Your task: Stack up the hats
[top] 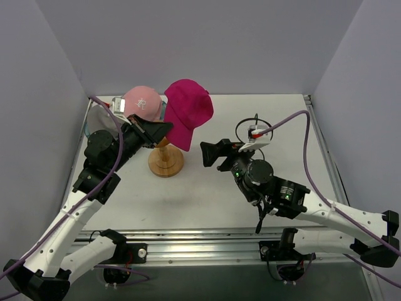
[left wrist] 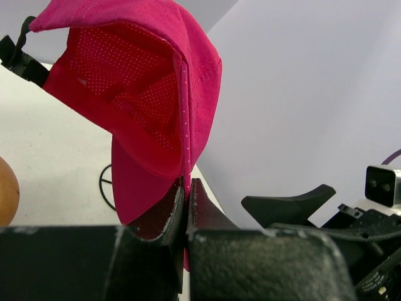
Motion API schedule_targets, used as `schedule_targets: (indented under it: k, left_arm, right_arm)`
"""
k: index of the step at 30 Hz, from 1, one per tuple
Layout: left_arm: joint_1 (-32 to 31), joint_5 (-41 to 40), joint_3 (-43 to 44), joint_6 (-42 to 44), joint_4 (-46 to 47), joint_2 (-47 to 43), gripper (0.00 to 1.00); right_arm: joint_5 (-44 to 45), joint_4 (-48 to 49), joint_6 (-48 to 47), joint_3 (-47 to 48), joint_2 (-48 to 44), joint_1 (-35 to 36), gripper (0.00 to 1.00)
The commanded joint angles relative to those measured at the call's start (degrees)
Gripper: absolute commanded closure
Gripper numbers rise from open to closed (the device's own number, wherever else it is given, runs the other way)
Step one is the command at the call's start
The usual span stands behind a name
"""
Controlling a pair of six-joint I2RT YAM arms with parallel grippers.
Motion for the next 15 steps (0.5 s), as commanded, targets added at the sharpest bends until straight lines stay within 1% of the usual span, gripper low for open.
schedule_targets:
  k: [1, 11, 15]
  left_arm:
    - [-0.2, 4.0, -0.4, 1.7, 3.9, -1.4, 0.98]
    - [-0.2, 8.6, -3.9, 2.7, 4.5, -4.1, 0.98]
    - [-1.0, 9.6, -8.2, 2.6, 7.9, -4.7, 0.98]
  right_arm:
    - [3.1, 0.8, 1.4, 0.7, -2.1, -0.1, 0.18]
    - [3.4, 0.7, 2.0, 4.6, -0.6, -0.3, 0.2]
    - [3.8, -1.7, 3.3, 6.0, 0.9, -0.9, 0.2]
